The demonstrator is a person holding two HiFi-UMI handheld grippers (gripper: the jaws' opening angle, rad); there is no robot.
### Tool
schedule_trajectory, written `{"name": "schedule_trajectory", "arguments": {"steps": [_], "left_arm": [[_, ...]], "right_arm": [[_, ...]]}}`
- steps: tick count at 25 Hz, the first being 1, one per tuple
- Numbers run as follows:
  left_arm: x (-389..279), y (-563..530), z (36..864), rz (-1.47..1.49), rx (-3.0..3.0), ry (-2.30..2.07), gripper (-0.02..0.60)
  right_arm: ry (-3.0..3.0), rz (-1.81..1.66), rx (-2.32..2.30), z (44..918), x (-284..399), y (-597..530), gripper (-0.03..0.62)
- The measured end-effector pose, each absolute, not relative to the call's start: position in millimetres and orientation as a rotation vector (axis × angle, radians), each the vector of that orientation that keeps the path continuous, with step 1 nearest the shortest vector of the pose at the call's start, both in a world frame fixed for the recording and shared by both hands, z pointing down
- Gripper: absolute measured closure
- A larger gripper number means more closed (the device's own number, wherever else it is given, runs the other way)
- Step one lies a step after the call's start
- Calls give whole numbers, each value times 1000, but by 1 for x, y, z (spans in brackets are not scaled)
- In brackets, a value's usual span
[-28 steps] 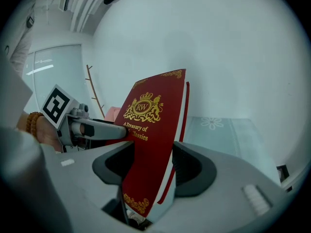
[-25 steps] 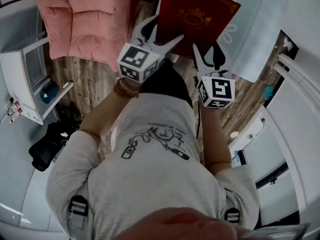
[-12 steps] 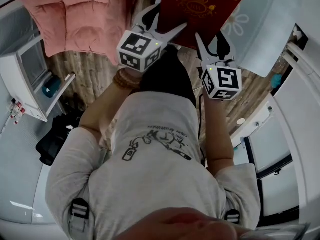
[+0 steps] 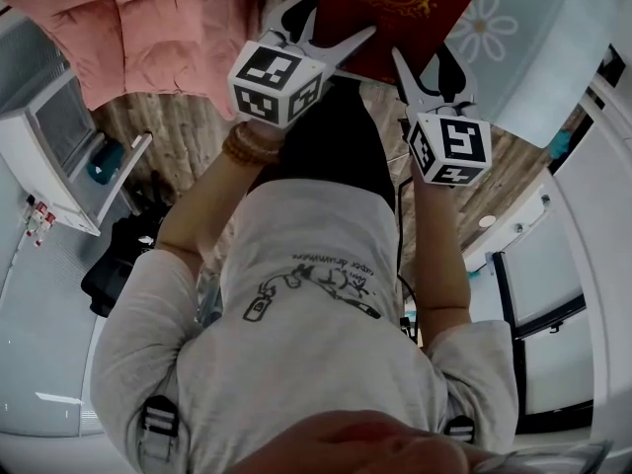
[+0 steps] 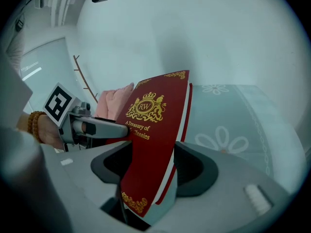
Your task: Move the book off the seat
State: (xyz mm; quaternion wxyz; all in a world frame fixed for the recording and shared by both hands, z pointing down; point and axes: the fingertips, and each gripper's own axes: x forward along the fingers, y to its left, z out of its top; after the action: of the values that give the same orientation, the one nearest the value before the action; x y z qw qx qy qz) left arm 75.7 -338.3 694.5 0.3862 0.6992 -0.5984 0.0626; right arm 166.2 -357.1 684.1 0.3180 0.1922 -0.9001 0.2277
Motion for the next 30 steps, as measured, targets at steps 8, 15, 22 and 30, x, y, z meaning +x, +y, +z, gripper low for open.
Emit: {"name": "schedule_trajectory", "arguments": {"steps": [8, 15, 22, 30], "left_arm": [[74, -346, 709, 169, 1770, -1532, 208], [77, -345, 723, 171, 1750, -1532, 206], [76, -350, 730, 168, 1741, -1526, 204], [67, -356, 738, 197, 1733, -1508, 199]], "right_arm": [[-2363, 610, 517, 702, 164, -366, 312], [-2370, 635, 513, 716, 165, -366, 303], [-2369, 663, 516, 722, 165, -371, 299], [-2365, 691, 518, 730, 158, -376, 296]]}}
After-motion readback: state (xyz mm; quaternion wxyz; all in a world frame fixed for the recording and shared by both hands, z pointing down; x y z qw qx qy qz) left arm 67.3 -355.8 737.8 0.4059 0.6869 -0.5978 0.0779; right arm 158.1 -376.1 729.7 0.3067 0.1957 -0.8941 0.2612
